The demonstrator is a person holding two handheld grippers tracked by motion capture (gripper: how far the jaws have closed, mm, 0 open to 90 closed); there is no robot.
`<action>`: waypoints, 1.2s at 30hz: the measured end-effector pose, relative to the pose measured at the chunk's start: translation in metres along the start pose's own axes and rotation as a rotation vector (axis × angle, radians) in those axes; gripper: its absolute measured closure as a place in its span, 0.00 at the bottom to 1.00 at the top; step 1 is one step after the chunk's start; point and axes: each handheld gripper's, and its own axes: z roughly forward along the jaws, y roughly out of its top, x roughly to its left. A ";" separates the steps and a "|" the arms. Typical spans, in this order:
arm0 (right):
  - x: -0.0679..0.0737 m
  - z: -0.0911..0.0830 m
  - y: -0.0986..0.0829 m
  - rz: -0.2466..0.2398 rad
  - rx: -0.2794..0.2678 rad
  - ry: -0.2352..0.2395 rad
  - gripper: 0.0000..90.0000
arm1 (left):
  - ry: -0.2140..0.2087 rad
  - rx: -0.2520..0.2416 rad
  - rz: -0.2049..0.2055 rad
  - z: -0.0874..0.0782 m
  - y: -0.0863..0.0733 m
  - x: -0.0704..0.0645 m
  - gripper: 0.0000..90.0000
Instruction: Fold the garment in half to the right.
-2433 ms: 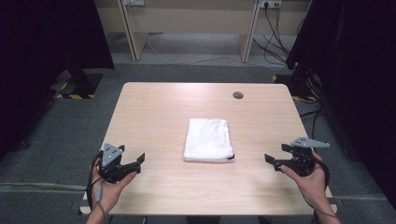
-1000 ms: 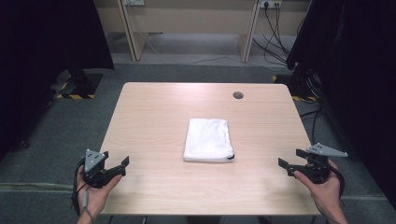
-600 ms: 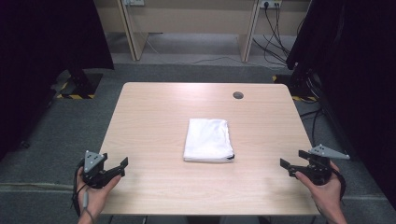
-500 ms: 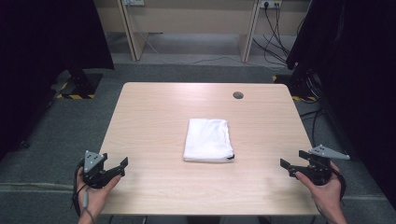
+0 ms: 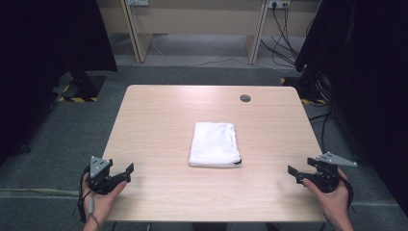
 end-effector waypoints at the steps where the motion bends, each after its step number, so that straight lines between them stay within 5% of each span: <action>1: 0.000 0.000 0.000 0.002 0.001 0.000 0.09 | -0.002 -0.001 -0.001 0.000 0.000 0.000 0.20; 36: 0.005 0.015 -0.009 -0.006 0.021 -0.012 0.08 | -0.023 0.023 0.025 0.010 -0.005 -0.008 0.20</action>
